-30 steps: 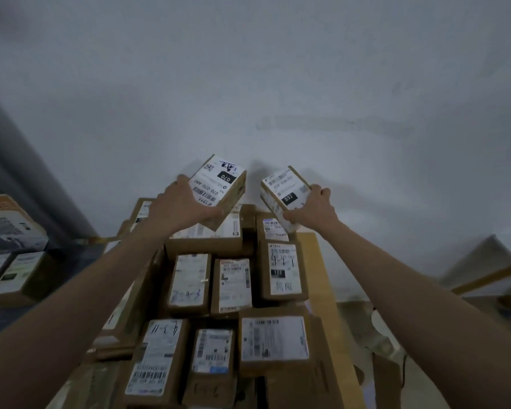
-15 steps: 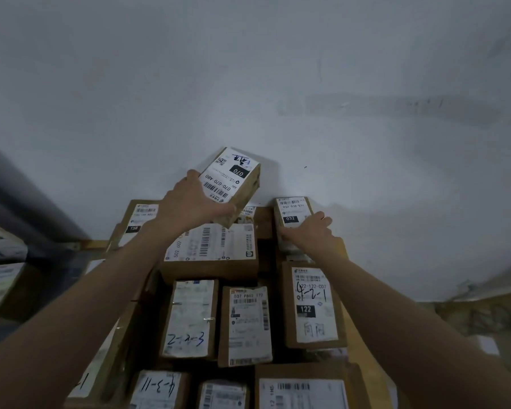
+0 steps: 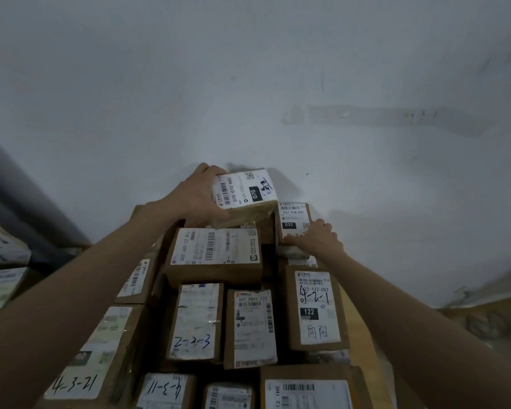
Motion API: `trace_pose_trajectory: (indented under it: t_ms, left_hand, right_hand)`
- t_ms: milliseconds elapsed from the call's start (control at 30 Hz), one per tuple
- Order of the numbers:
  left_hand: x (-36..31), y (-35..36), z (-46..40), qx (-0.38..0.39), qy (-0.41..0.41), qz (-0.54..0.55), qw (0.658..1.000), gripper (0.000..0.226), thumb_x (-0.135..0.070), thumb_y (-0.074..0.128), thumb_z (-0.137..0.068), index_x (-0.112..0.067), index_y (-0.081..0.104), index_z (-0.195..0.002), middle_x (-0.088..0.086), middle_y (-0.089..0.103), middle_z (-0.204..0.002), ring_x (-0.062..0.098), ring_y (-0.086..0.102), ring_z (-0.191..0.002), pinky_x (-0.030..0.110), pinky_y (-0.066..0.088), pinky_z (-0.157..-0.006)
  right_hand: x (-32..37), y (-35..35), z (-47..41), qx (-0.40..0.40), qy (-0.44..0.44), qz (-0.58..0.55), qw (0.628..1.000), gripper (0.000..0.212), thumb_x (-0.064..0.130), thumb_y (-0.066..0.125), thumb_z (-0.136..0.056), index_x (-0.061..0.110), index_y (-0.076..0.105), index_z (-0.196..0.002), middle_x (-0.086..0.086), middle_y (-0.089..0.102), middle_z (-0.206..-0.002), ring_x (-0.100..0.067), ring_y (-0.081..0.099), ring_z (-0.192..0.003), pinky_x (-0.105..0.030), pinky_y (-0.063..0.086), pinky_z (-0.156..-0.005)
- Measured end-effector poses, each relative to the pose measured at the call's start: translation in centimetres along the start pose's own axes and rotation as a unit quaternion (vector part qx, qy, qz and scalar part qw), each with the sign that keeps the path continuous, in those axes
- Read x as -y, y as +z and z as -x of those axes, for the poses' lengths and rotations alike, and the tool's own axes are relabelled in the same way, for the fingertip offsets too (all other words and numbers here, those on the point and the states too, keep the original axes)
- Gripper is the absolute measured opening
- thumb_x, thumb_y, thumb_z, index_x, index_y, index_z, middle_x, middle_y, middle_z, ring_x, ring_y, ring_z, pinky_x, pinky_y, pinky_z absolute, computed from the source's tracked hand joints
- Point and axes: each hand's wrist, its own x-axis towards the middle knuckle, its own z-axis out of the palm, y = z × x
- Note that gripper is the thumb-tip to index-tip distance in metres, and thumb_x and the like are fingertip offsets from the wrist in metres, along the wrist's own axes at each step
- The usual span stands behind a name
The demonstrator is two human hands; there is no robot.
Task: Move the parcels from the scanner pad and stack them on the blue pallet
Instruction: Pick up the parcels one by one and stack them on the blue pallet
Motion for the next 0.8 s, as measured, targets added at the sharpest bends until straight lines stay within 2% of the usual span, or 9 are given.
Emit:
trace_pose_trajectory:
  t_ms: [100, 233, 300, 367, 433, 500, 567, 667, 800]
  left_hand:
    - [0.4, 0.5, -2.2, 0.002, 0.023, -0.018, 1.0, 0.096, -0.027, 0.087, -0.058, -0.021, 0.037, -0.139, -0.003, 0.043, -0.122, 0.018, 0.044, -0.115, 0.029, 0.041, -0.089]
    - [1.6, 2.1, -4.0, 0.027, 0.011, 0.008, 1.0, 0.099, -0.026, 0.085, -0.057, -0.025, 0.031, -0.141, -0.007, 0.035, -0.121, 0.014, 0.042, -0.115, 0.024, 0.042, -0.084]
    - [2.1, 3.1, -4.5, 0.046, -0.008, 0.005, 0.999, 0.102, -0.023, 0.084, -0.057, -0.026, 0.029, -0.143, -0.008, 0.03, -0.122, 0.016, 0.042, -0.116, 0.027, 0.048, -0.083]
    - [2.4, 4.0, -4.8, 0.069, -0.033, -0.005, 0.997, 0.101, -0.018, 0.083, -0.06, -0.024, 0.028, -0.145, -0.003, 0.025, -0.126, 0.019, 0.043, -0.113, 0.036, 0.056, -0.083]
    - [2.4, 4.8, -5.0, 0.081, -0.041, 0.008, 0.996, 0.095, -0.017, 0.081, -0.067, -0.018, 0.029, -0.146, 0.0, 0.023, -0.129, 0.021, 0.047, -0.107, 0.034, 0.06, -0.073]
    - [2.2, 5.5, -5.0, 0.072, -0.04, 0.016, 0.997, 0.091, -0.026, 0.082, -0.071, -0.013, 0.029, -0.144, 0.004, 0.025, -0.13, 0.022, 0.051, -0.103, 0.032, 0.059, -0.068]
    - [1.9, 6.4, -5.0, 0.053, -0.052, 0.017, 0.997, 0.09, -0.027, 0.083, -0.073, -0.01, 0.028, -0.142, 0.009, 0.028, -0.13, 0.025, 0.054, -0.103, 0.032, 0.056, -0.072]
    - [1.7, 7.8, -4.8, 0.024, -0.072, 0.015, 0.997, 0.08, -0.009, 0.078, -0.073, -0.01, 0.031, -0.138, 0.01, 0.033, -0.129, 0.027, 0.052, -0.112, 0.031, 0.051, -0.081]
    - [1.9, 7.8, -4.4, 0.043, -0.067, 0.019, 0.997, 0.081, -0.005, 0.073, -0.076, -0.01, 0.029, -0.144, 0.011, 0.041, -0.132, 0.026, 0.047, -0.119, 0.037, 0.048, -0.092]
  right_hand:
    - [-0.2, 0.0, 0.0, 0.012, -0.011, -0.003, 1.0, 0.098, 0.059, 0.075, -0.073, 0.003, 0.032, -0.142, -0.015, 0.043, -0.136, -0.034, 0.043, -0.127, -0.045, 0.04, -0.104]
    - [0.1, 0.3, -0.4, 0.013, -0.011, -0.019, 1.0, 0.1, 0.057, 0.076, -0.073, 0.003, 0.028, -0.142, -0.015, 0.041, -0.136, -0.034, 0.044, -0.127, -0.046, 0.04, -0.101]
    - [0.4, 0.6, -0.7, 0.012, -0.015, -0.025, 1.0, 0.101, 0.056, 0.077, -0.073, 0.003, 0.026, -0.142, -0.015, 0.039, -0.136, -0.034, 0.043, -0.127, -0.045, 0.04, -0.101]
    - [0.6, 1.0, -1.0, 0.011, -0.02, -0.019, 1.0, 0.102, 0.056, 0.076, -0.073, 0.002, 0.025, -0.144, -0.017, 0.038, -0.137, -0.034, 0.041, -0.128, -0.045, 0.039, -0.103]
    - [0.8, 1.4, -1.3, 0.005, -0.018, -0.013, 1.0, 0.104, 0.057, 0.076, -0.073, 0.001, 0.024, -0.143, -0.018, 0.036, -0.137, -0.035, 0.04, -0.128, -0.045, 0.038, -0.104]
    - [0.8, 1.8, -1.6, -0.003, -0.016, -0.01, 1.0, 0.105, 0.058, 0.075, -0.072, 0.001, 0.025, -0.143, -0.018, 0.036, -0.137, -0.036, 0.039, -0.127, -0.045, 0.038, -0.104]
    - [0.9, 2.0, -1.7, -0.008, -0.016, -0.008, 1.0, 0.104, 0.059, 0.075, -0.071, 0.0, 0.025, -0.142, -0.018, 0.036, -0.136, -0.036, 0.038, -0.127, -0.045, 0.037, -0.104]
    - [0.9, 2.1, -1.7, -0.008, -0.021, -0.007, 1.0, 0.103, 0.057, 0.075, -0.073, 0.0, 0.025, -0.142, -0.018, 0.035, -0.137, -0.036, 0.038, -0.128, -0.044, 0.036, -0.105]
    - [0.7, 1.3, -1.1, 0.007, -0.021, -0.003, 1.0, 0.101, 0.056, 0.073, -0.076, 0.001, 0.023, -0.144, -0.018, 0.035, -0.141, -0.036, 0.036, -0.131, -0.046, 0.037, -0.105]
